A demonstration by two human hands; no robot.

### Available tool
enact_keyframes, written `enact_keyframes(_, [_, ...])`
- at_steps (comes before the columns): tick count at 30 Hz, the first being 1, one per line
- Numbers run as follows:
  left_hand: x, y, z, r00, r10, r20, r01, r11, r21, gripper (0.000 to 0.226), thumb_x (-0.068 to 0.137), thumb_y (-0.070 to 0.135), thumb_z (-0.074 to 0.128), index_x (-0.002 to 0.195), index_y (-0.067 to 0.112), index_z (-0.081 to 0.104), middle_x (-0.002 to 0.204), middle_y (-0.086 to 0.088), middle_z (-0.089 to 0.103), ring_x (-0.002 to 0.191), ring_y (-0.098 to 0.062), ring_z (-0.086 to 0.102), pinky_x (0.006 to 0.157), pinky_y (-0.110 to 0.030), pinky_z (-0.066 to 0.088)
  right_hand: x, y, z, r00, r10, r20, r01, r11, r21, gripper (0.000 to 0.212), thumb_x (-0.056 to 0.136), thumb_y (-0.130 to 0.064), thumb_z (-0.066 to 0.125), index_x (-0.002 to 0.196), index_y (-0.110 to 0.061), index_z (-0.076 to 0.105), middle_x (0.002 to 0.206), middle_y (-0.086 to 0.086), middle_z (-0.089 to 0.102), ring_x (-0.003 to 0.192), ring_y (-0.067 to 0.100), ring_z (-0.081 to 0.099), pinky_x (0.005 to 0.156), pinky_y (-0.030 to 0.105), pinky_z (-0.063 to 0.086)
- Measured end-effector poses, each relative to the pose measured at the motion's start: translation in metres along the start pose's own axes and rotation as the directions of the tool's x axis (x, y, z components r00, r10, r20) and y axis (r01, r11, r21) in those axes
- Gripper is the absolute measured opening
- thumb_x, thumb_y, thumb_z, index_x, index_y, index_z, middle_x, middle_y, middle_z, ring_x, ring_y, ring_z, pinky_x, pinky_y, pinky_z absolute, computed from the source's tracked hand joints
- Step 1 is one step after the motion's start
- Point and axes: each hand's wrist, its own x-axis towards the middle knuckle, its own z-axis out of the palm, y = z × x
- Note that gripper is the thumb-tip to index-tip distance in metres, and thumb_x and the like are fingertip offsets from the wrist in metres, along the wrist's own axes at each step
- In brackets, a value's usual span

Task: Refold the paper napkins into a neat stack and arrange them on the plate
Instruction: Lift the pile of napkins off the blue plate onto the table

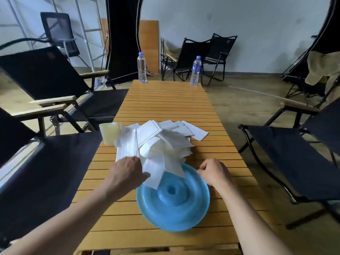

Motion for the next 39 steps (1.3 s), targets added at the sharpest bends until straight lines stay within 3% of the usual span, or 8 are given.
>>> enact_keyframes(5, [-0.011, -0.004, 0.019, 0.902, -0.123, 0.414, 0.21, 0.963, -0.17, 0.029, 0.093, 0.024, 0.058, 0.069, 0.007, 0.064, 0.044, 0.001, 0.065, 0.039, -0.01, 0.065, 0.038, -0.02, 0.047, -0.001, 0.0, 0.005, 1.0, -0.019, 0.009, 0.019, 1.0, 0.025, 0.004, 0.091, -0.025, 0.071, 0.088, -0.023, 0.073, 0.075, -0.009, 0.063, 0.07, 0.009, 0.06, 0.054, 0.023, 0.048])
enact_keyframes(18, [-0.01, 0.088, 0.022, 0.906, 0.012, 0.424, 0.273, 0.749, -0.604, 0.022, 0.094, 0.011, 0.069, 0.082, -0.007, 0.07, 0.075, -0.019, 0.075, 0.056, -0.025, 0.068, 0.069, -0.038, 0.063, 0.025, 0.088, -0.053, 0.968, 0.206, -0.143, -0.191, 0.975, 0.113, 0.019, 0.09, -0.005, 0.062, 0.089, -0.012, 0.079, 0.105, 0.003, 0.077, 0.085, 0.026, 0.069, 0.062, 0.025, 0.046])
enact_keyframes(21, [-0.011, 0.094, 0.024, 0.918, 0.026, 0.396, 0.231, 0.776, -0.587, 0.021, 0.094, 0.015, 0.069, 0.093, -0.006, 0.073, 0.076, -0.016, 0.075, 0.058, -0.021, 0.069, 0.064, -0.032, 0.063, 0.028, 0.1, -0.061, 0.961, 0.22, -0.17, -0.202, 0.972, 0.12, 0.02, 0.091, -0.005, 0.06, 0.092, -0.011, 0.078, 0.104, 0.009, 0.076, 0.09, 0.03, 0.069, 0.072, 0.034, 0.057])
enact_keyframes(25, [-0.013, 0.071, 0.022, 0.935, 0.087, 0.345, 0.116, 0.841, -0.528, 0.02, 0.091, 0.024, 0.073, 0.085, 0.006, 0.073, 0.074, -0.007, 0.077, 0.053, -0.011, 0.07, 0.053, -0.022, 0.058, 0.027, 0.096, -0.064, 0.962, 0.218, -0.163, -0.193, 0.968, 0.16, 0.022, 0.094, -0.017, 0.065, 0.114, -0.015, 0.073, 0.117, 0.006, 0.073, 0.103, 0.027, 0.066, 0.077, 0.029, 0.047])
enact_keyframes(29, [-0.007, 0.026, -0.006, 0.958, 0.168, 0.232, -0.058, 0.908, -0.416, 0.021, 0.09, 0.031, 0.073, 0.072, 0.021, 0.069, 0.063, 0.008, 0.074, 0.051, -0.004, 0.07, 0.044, -0.012, 0.045, 0.005, 0.044, -0.061, 0.928, -0.041, -0.37, 0.129, 0.968, 0.217, 0.031, 0.09, -0.03, 0.072, 0.117, -0.015, 0.07, 0.116, 0.004, 0.071, 0.106, 0.023, 0.066, 0.086, 0.034, 0.052])
enact_keyframes(32, [-0.004, 0.002, -0.032, 0.982, 0.157, 0.105, -0.09, 0.876, -0.473, 0.015, 0.091, 0.027, 0.072, 0.078, 0.019, 0.071, 0.067, 0.009, 0.075, 0.053, -0.007, 0.071, 0.046, -0.019, 0.049, -0.028, -0.019, -0.044, 0.891, -0.384, -0.241, 0.438, 0.868, 0.234, 0.046, 0.078, -0.053, 0.074, 0.116, -0.028, 0.069, 0.11, -0.013, 0.067, 0.102, 0.01, 0.063, 0.085, 0.03, 0.051])
enact_keyframes(36, [-0.024, -0.009, -0.026, 0.995, 0.094, 0.031, -0.05, 0.745, -0.666, 0.009, 0.089, 0.025, 0.074, 0.094, 0.02, 0.068, 0.073, 0.004, 0.077, 0.061, -0.013, 0.073, 0.048, -0.025, 0.051, -0.05, -0.057, 0.003, 0.87, -0.493, 0.006, 0.493, 0.869, -0.045, 0.078, 0.072, -0.062, 0.075, 0.139, -0.032, 0.048, 0.135, -0.01, 0.05, 0.122, 0.018, 0.05, 0.094, 0.034, 0.045])
enact_keyframes(39, [-0.047, -0.016, -0.006, 0.998, 0.065, -0.025, -0.058, 0.567, -0.822, 0.021, 0.087, 0.025, 0.077, 0.105, 0.024, 0.066, 0.083, 0.003, 0.078, 0.069, -0.015, 0.074, 0.054, -0.027, 0.056, -0.05, -0.054, 0.026, 0.871, -0.483, -0.084, 0.479, 0.875, -0.063, 0.057, 0.085, -0.044, 0.072, 0.135, -0.026, 0.052, 0.135, -0.007, 0.052, 0.122, 0.017, 0.051, 0.095, 0.029, 0.044])
